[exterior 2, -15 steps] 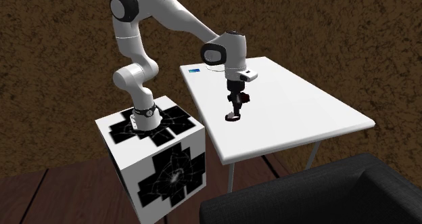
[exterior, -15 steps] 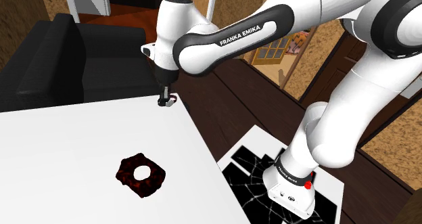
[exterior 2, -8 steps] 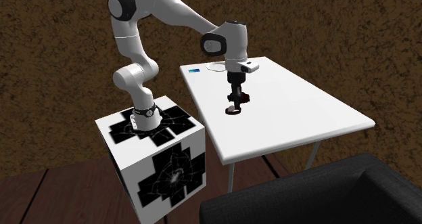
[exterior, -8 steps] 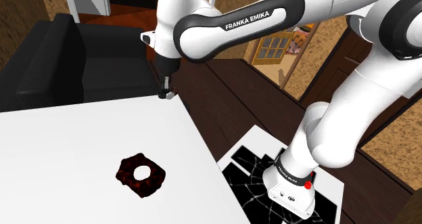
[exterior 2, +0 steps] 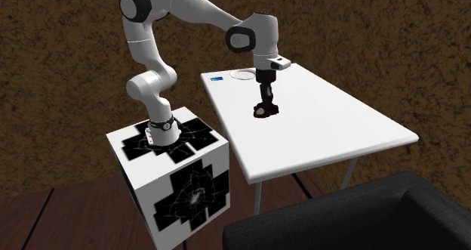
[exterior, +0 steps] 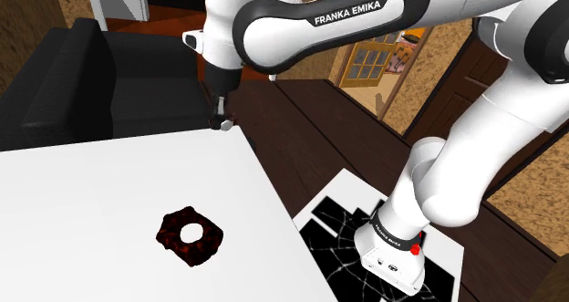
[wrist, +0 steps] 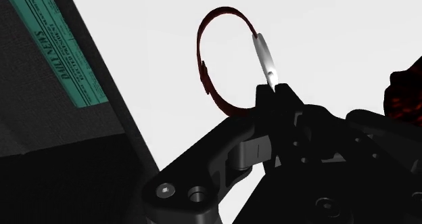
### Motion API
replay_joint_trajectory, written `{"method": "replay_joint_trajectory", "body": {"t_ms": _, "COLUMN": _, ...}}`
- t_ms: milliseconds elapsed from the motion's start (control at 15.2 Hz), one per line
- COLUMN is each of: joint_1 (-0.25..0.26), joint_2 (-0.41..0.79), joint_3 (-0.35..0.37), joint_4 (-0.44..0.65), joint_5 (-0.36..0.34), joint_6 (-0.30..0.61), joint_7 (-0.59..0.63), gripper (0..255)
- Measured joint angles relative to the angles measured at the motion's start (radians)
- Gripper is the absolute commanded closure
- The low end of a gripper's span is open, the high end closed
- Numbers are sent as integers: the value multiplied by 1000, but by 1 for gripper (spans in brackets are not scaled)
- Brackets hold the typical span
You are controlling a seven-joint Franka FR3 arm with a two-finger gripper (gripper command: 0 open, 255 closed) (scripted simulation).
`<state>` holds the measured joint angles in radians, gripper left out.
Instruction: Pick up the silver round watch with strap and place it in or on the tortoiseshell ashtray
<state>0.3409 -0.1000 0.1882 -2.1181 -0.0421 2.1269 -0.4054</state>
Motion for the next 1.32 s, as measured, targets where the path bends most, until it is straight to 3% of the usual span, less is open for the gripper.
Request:
{"method": "replay_joint_trajectory", "body": {"t_ms": 660, "joint_1": 108, "joint_2": 0, "joint_3": 137, "joint_4": 31, "joint_5": -12, "joint_6": -44, "joint_7": 248, "gripper": 255}}
{"method": "replay_joint_trajectory", "body": {"t_ms": 1122, "joint_1": 189, "joint_2": 89, "joint_3": 238, "joint_4": 150, "joint_5": -58, "joint_6": -96, "joint_7": 446, "gripper": 255}}
{"method": "replay_joint_trajectory", "body": {"t_ms": 1320, "joint_1": 204, "joint_2": 114, "joint_3": 253, "joint_4": 152, "joint_5": -73, "joint_6": -79, "joint_7": 485, "gripper": 255}}
